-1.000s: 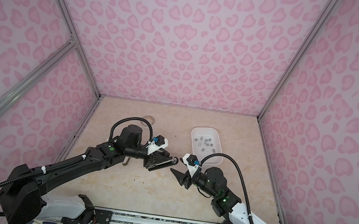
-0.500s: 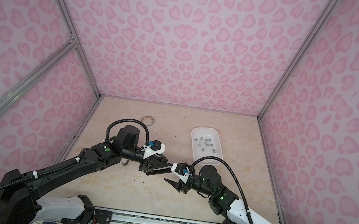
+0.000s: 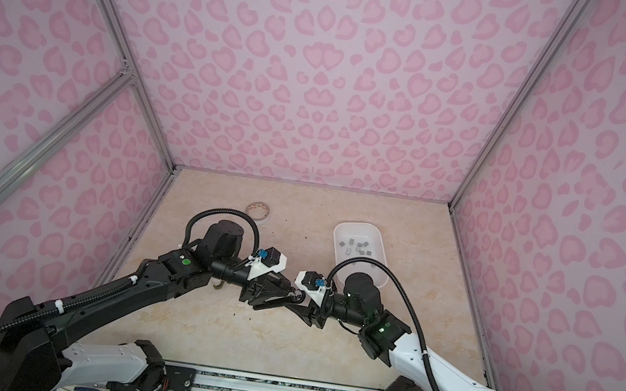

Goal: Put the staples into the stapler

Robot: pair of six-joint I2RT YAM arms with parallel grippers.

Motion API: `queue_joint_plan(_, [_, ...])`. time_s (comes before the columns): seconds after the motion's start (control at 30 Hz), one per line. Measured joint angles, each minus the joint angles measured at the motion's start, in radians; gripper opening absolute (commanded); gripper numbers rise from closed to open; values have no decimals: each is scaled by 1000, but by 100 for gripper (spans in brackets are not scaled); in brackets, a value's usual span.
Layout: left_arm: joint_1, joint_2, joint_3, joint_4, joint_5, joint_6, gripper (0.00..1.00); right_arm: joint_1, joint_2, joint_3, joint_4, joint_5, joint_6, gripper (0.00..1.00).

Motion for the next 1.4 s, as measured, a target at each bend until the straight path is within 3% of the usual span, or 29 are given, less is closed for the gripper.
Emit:
queue_joint_plan(0.23, [-3,2,4,-6,19,14,4,0,58,43,-9,-65,10,32])
queue_joint_plan(0.43, [-2,11,13,-28,28,34,4,0,87,64,-44,-86,3,18])
queue_joint_plan(0.6, [-2,4,13,-61,24,41,4,1,117,67,-43,-121,-11,16])
queue_joint_plan(0.77, [0,-29,13,-74,-3,28,4,1,142,67,-21,-126,-19,25])
queue_joint_plan(1.17, [-2,-69,13,-42,11,17,4,29,212,82,-21,-130,-30,25])
queue_joint_plan(1.4, [17,-98,5,-40,43,18,4,25,198,57,1,-149,-55,8])
